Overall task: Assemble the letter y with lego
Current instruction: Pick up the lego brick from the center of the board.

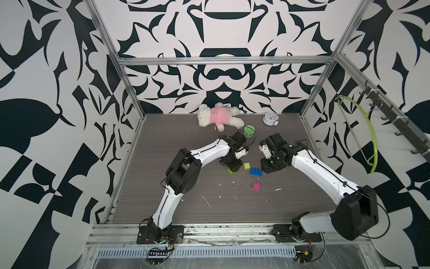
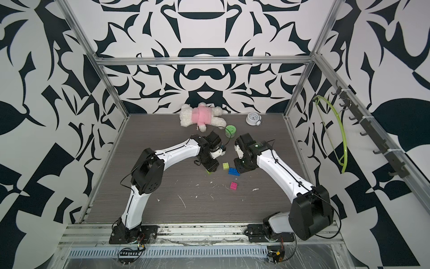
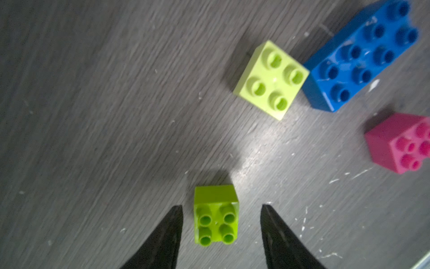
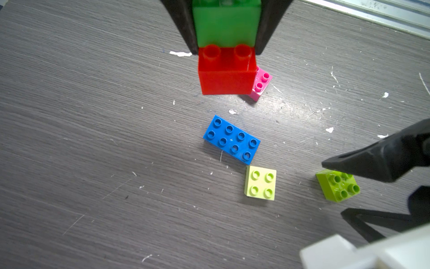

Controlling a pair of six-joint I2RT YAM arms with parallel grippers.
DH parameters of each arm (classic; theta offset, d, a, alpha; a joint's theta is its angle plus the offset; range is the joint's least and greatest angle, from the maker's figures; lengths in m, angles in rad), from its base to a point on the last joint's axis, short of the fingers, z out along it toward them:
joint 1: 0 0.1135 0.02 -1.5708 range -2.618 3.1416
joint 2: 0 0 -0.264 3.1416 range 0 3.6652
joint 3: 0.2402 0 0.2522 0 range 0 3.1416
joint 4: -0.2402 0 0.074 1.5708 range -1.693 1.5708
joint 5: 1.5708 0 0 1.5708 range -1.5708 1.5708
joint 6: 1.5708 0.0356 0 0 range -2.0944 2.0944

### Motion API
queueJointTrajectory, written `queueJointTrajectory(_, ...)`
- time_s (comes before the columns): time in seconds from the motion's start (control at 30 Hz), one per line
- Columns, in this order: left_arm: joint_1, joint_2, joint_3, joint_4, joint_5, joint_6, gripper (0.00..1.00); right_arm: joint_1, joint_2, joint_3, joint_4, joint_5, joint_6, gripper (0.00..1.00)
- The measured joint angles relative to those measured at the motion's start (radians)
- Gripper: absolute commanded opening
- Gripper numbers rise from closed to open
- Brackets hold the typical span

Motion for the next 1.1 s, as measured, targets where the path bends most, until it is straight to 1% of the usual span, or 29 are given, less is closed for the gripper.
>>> queueJointTrajectory(0.1, -0.004, 0.003, 0.000, -0.027, -0.029, 0.005, 0.51, 0.000, 0.000, -0.001, 0.006, -0.002, 0.000, 0.31)
queueJointTrajectory(0.17, -0.006, 0.005, 0.000, -0.041, -0.040, 0.003, 0.50, 0.000, 0.000, -0.002, 0.010, -0.004, 0.000, 0.31)
queueJointTrajectory(0.27, -0.008, 0.009, 0.000, -0.058, -0.046, -0.001, 0.44, -0.001, 0.000, -0.005, 0.017, -0.009, 0.000, 0.31)
queueJointTrajectory(0.47, -0.008, 0.034, 0.001, -0.079, -0.050, -0.017, 0.43, -0.002, 0.000, -0.014, 0.029, -0.015, 0.000, 0.30)
queueJointTrajectory(0.63, -0.008, 0.041, 0.001, -0.086, -0.054, -0.027, 0.38, -0.002, -0.005, -0.027, 0.034, -0.017, 0.001, 0.30)
queueJointTrajectory(0.67, -0.008, 0.041, 0.001, -0.086, -0.054, -0.031, 0.38, -0.002, -0.009, -0.029, 0.035, -0.018, 0.002, 0.30)
queueJointTrajectory(0.73, -0.008, 0.041, 0.001, -0.085, -0.054, -0.042, 0.46, -0.002, -0.014, -0.033, 0.037, -0.020, 0.003, 0.30)
queueJointTrajectory(0.8, -0.008, 0.041, 0.001, -0.082, -0.060, -0.044, 0.48, -0.002, -0.018, -0.038, 0.042, -0.024, 0.004, 0.30)
queueJointTrajectory(0.87, -0.008, 0.041, 0.001, -0.079, -0.066, -0.044, 0.49, -0.002, -0.019, -0.042, 0.047, -0.026, 0.007, 0.30)
queueJointTrajectory(1.0, -0.008, 0.050, 0.016, -0.079, -0.073, -0.041, 0.45, -0.002, -0.024, -0.056, 0.058, -0.035, 0.014, 0.30)
queueJointTrajectory(1.1, -0.008, 0.058, 0.021, -0.076, -0.080, -0.038, 0.45, -0.002, -0.024, -0.056, 0.061, -0.042, 0.018, 0.29)
